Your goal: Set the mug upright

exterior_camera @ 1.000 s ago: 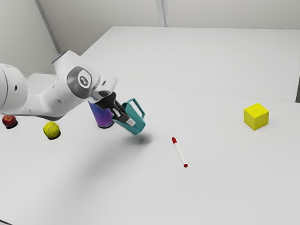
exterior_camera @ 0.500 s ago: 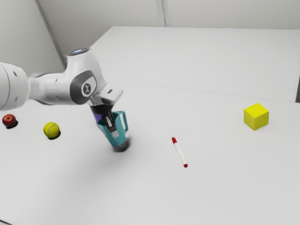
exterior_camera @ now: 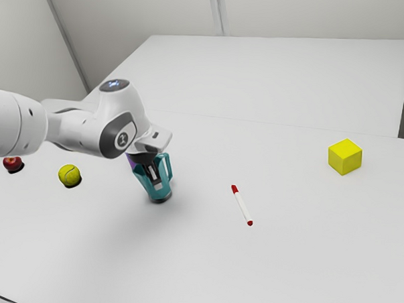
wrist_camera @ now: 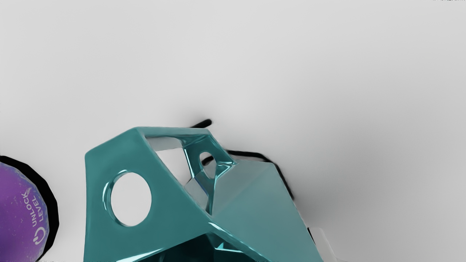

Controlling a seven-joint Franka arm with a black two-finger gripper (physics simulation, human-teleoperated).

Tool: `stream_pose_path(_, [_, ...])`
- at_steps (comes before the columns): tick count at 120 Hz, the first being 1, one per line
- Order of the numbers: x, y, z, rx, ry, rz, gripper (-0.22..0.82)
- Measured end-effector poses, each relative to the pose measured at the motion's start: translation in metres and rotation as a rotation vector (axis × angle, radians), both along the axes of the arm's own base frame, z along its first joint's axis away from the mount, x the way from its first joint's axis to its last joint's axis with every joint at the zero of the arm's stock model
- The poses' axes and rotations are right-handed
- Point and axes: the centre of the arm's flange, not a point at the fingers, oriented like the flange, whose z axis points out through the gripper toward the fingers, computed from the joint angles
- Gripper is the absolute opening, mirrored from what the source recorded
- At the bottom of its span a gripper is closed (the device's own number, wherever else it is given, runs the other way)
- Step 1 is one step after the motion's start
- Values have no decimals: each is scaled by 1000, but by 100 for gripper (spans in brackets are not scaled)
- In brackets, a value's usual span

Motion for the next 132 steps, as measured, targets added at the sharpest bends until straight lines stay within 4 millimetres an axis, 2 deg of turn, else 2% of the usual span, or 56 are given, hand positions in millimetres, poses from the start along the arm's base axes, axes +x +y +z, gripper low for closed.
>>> stream_pose_path(56, [3,-4,6,3,-40,49,15])
stream_pose_path(81, [3,-8,20,-9,-60,56,26])
stream_pose_path(101, [0,-15,42,-26,-85,53,32])
stream_pose_path(113, [1,-19,59,-36,-105,52,42])
stream_pose_path(132, [25,-25,110,-43,-147,65,52])
